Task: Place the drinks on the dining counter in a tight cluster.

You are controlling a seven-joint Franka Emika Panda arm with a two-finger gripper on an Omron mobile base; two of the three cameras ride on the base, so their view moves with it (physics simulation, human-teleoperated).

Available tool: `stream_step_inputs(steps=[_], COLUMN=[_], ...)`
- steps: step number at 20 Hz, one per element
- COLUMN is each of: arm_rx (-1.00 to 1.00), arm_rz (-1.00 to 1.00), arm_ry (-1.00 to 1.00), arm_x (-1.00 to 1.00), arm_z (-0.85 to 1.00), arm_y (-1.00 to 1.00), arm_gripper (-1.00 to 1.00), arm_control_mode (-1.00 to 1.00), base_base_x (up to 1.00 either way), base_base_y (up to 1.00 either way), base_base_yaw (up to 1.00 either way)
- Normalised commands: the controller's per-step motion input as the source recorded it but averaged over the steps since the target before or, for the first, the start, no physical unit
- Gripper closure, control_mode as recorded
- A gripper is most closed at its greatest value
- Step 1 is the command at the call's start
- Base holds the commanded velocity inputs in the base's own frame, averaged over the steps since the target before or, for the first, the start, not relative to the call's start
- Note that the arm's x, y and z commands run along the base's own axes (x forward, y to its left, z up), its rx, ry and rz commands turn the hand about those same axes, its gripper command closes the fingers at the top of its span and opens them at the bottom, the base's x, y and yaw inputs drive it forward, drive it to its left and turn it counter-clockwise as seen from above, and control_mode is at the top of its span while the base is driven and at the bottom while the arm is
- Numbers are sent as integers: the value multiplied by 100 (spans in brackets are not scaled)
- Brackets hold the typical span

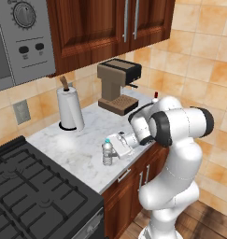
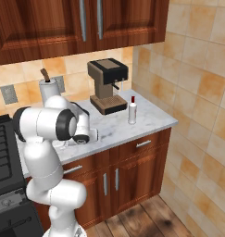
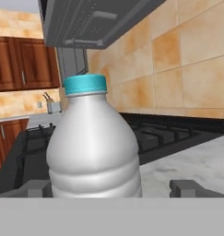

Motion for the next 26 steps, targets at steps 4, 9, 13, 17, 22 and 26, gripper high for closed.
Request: stream_step_inputs(steps=[4,9,13,17,22,26], arm_rx=[0,0,0,-2,-2,0], arm_rz=[0,0,0,0,0,-2], arm_ry=[-1,0,0,-1,-1,0], arm_x=[0,-2,-5,-21,-29,-32], arm_z=[0,0,3,24,39,42], arm_y=[5,1,0,0,-4,-5], arm_gripper=[-100,100,100,100,100,100], arm_control_mode=[-100,-100,-100,-100,-100,-100], base_base_x=[0,0,0,0,0,0], base_base_y=[0,0,0,0,0,0], base_base_yaw=[0,0,0,0,0,0])
